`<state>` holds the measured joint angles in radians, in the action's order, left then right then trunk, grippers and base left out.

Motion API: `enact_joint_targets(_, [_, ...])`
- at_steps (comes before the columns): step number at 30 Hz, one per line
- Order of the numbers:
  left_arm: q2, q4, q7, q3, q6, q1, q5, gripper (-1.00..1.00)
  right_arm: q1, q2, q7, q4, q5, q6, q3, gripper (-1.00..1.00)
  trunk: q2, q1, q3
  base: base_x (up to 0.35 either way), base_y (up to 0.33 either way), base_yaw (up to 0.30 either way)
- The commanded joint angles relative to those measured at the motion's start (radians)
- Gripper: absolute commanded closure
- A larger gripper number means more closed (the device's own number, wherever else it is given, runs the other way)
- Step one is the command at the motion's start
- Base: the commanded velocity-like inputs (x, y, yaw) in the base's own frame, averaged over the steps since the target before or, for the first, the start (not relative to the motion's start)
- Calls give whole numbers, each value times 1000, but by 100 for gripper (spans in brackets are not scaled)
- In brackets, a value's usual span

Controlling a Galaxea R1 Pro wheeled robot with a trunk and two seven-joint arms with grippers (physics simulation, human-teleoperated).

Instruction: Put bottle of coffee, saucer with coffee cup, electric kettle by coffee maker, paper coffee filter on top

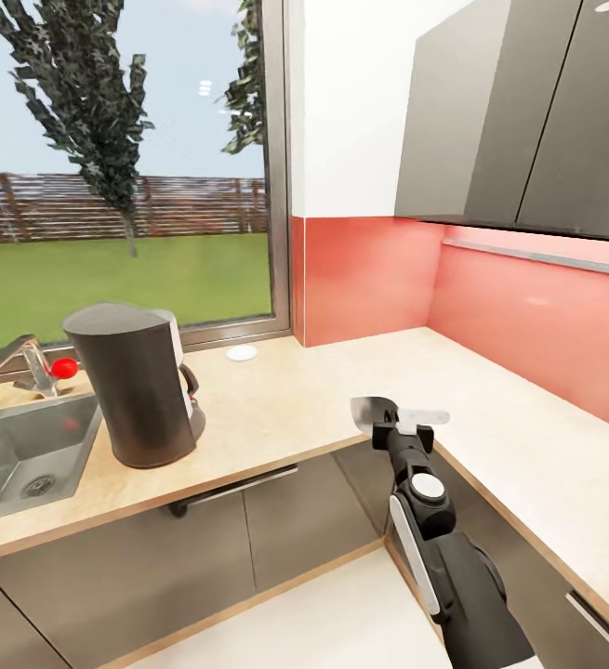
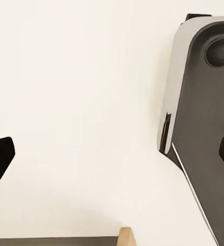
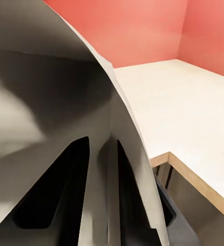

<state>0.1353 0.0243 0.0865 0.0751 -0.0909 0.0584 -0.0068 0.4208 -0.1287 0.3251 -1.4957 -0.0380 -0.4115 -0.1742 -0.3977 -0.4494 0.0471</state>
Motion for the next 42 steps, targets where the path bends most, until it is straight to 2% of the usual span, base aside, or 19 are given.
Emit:
enact_joint_targets(1, [-1,2,1,7,-6,1,-1,-100,1,0,4,-1,-2,-7,-1,100,-2,-1,2,0,0,0])
enact_joint_targets(9, [4,-8,-2,3,11,7,-7,-100,3,-2,4,-2,-5,-11,-5,100,-2,-1,2,0,0,0])
enact_joint_targets(12, [7,-10,-2,0,9,9,-10,-100,26,-12,5,0,-4,-13,-4,100,-2,-1,2,0,0,0])
enact_joint_targets(16, [15,-13,-2,-11,1,10,-29,-100,130,-33,8,39,-5,-23,-3,100,-2,-1,2,0,0,0])
enact_joint_targets(18, [17,-19,-2,-16,0,11,-56,-100,219,-38,9,78,-4,-50,-3,100,-2,-1,2,0,0,0])
enact_joint_targets(20, [17,-28,-2,-23,-1,12,-95,-100,322,-41,8,128,4,-110,-2,100,-2,-1,2,0,0,0])
enact_joint_targets(22, [17,-33,-2,-33,0,13,-149,-100,432,-42,8,209,41,-170,-1,100,-2,-1,2,0,0,0])
enact_joint_targets(23, [17,-33,-2,-38,1,13,-179,-100,493,-43,8,253,74,-189,-1,100,-2,-1,2,0,0,0])
enact_joint_targets(26, [16,-35,-3,-43,8,15,-255,-100,672,-42,9,398,209,-222,1,100,-2,-1,2,0,0,0])
enact_joint_targets(27, [14,-35,-4,-43,9,15,-270,-100,721,-42,9,450,258,-236,2,100,-2,-1,2,0,0,0])
enact_joint_targets(28, [10,-35,-5,-44,10,15,-283,-100,785,-42,9,526,331,-268,2,100,-2,-1,2,0,0,0])
enact_joint_targets(31, [10,-33,-8,-46,12,13,-290,-100,871,-43,9,645,440,-329,2,100,-2,-1,2,0,0,0])
enact_joint_targets(34, [12,-31,-10,-46,12,9,-291,-100,906,-42,8,710,484,-361,1,100,-2,-1,2,0,0,0])
enact_joint_targets(35, [12,-30,-8,-42,13,8,-291,-100,912,-41,7,722,492,-394,-2,100,-2,-1,2,0,0,0])
enact_joint_targets(36, [11,-23,-5,-40,13,6,-290,-100,916,-40,7,733,497,-485,-4,100,-2,-1,2,0,0,0])
enact_joint_targets(37, [10,-20,-4,-38,13,5,-289,-100,917,-40,6,734,499,-538,-4,100,-2,-1,2,0,0,0])
enact_joint_targets(39, [9,-15,-3,-36,25,4,-286,-100,918,-41,6,733,501,-589,-4,100,-2,-1,3,0,0,61])
enact_joint_targets(42, [7,-13,0,-35,83,1,-279,-100,918,-41,6,731,502,-603,-3,100,-2,-1,6,0,0,156])
